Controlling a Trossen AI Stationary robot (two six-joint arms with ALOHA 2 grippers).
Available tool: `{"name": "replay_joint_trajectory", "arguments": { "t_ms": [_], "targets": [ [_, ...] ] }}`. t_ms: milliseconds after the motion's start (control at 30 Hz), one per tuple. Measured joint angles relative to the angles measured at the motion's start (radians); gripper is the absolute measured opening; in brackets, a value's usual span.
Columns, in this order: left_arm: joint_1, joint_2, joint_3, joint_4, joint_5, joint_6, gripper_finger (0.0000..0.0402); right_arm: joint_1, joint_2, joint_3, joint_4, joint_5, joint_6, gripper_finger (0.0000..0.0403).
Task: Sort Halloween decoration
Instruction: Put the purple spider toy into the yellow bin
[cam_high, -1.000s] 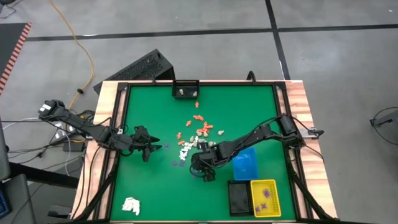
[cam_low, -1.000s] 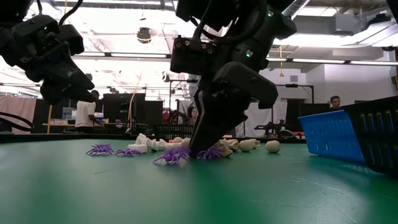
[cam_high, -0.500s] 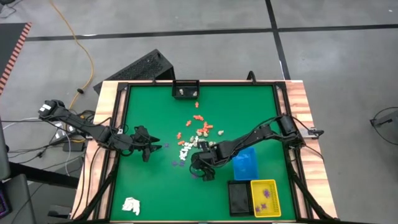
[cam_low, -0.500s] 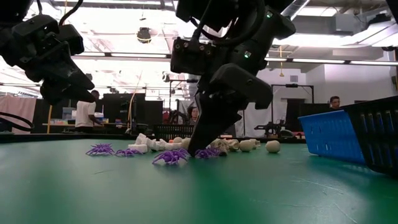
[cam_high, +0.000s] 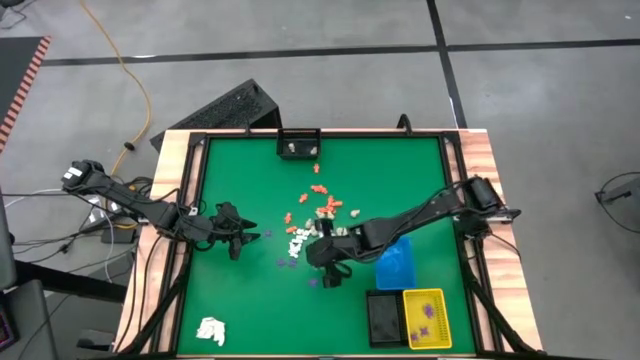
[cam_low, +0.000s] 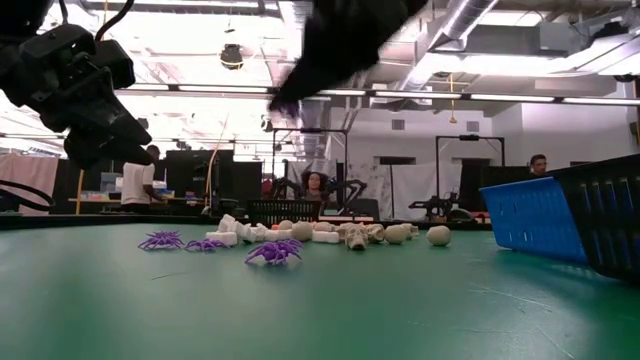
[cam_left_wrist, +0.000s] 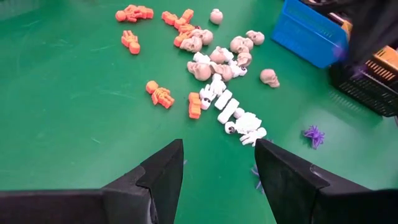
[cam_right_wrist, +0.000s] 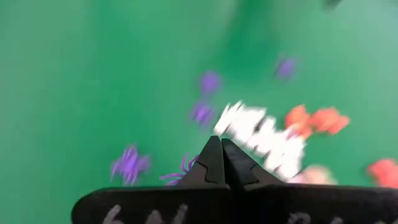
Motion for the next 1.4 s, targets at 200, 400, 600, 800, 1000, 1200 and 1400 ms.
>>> {"name": "replay_joint_trajectory", "arguments": {
  "t_ms": [200, 400, 600, 800, 1000, 1200, 1400],
  "targets": [
    [0.000, 0.000, 0.000, -0.001, -0.001, 0.000, 0.0189, 0.051, -0.071, 0.001, 0.119, 0.165, -0.151, 0.0000],
    [0.000, 0.000, 0.000, -0.007, -0.003, 0.005, 0.0189, 0.132, -0.069, 0.001, 0.255, 0.539, -0.334, 0.0000],
    [0.000, 0.000, 0.000, -0.011, -0.008, 0.008, 0.0189, 0.198, -0.043, 0.001, 0.281, 0.924, -0.554, 0.0000],
    [0.000, 0.000, 0.000, -0.012, -0.032, 0.007, 0.0189, 0.227, -0.045, 0.002, 0.289, 1.031, -0.590, 0.0000],
    [0.000, 0.000, 0.000, -0.012, -0.032, -0.003, 0.0189, 0.249, -0.046, 0.002, 0.262, 0.980, -0.498, 0.0000],
    [0.000, 0.000, 0.000, -0.013, -0.029, -0.010, 0.0189, 0.304, -0.067, 0.002, -0.079, 0.786, 0.050, 0.0000],
    [0.000, 0.000, 0.000, -0.013, -0.025, -0.010, 0.0189, 0.348, -0.068, 0.002, -0.488, 0.356, 0.715, 0.0000]
  ]
}}
